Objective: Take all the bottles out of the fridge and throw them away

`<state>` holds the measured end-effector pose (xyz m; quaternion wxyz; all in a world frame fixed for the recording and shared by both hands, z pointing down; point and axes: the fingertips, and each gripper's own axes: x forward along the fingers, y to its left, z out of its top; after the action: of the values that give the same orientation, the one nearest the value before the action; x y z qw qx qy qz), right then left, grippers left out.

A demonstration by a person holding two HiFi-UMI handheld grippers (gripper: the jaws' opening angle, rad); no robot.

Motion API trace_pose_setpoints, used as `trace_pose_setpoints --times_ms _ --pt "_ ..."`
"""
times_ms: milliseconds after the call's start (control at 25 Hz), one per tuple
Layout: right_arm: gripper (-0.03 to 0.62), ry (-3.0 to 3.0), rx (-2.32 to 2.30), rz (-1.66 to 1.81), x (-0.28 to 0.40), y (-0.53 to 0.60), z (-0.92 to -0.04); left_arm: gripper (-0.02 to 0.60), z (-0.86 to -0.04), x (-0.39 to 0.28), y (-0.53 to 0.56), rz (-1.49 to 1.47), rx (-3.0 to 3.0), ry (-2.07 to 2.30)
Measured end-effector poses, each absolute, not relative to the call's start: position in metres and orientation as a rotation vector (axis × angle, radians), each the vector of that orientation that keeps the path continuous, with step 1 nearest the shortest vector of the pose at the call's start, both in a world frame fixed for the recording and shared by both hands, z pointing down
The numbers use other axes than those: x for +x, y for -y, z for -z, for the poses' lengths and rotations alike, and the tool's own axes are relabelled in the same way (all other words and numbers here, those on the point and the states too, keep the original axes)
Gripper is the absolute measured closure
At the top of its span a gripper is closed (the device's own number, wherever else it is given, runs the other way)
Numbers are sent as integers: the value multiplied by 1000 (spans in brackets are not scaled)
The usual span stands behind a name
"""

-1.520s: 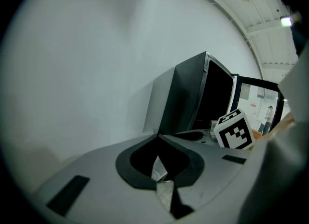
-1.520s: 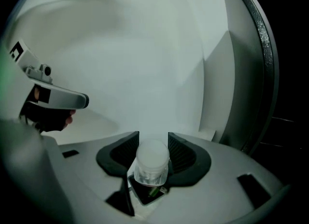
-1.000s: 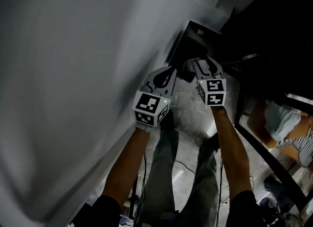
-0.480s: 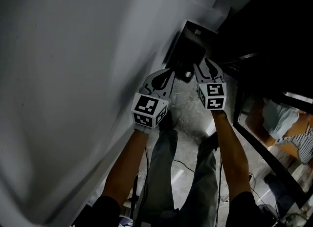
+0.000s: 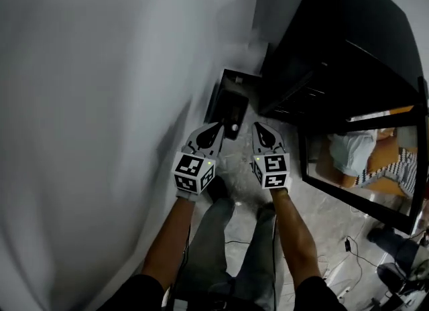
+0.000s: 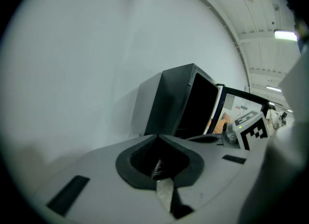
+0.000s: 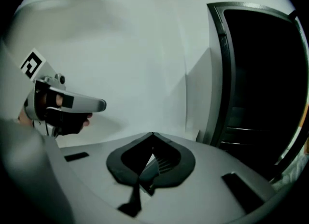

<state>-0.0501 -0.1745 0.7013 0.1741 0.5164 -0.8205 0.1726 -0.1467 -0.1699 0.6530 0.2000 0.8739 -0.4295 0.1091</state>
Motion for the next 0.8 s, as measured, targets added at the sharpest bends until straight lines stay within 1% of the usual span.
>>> trace_pose_setpoints --times_ms 200,440,560,800 --pt "586 2339 1513 -532 -33 136 -617 575 -579 -126 142 -278 2482 1159" --pt "586 2373 1572 -549 12 85 -528 575 -493 -86 102 -199 2524 1117" --pt "586 2374 1602 -545 36 49 -496 575 -455 -69 73 -176 2555 1114" --pt "586 2359 1673 -546 95 -20 -448 575 -415 -30 9 -183 2582 1077"
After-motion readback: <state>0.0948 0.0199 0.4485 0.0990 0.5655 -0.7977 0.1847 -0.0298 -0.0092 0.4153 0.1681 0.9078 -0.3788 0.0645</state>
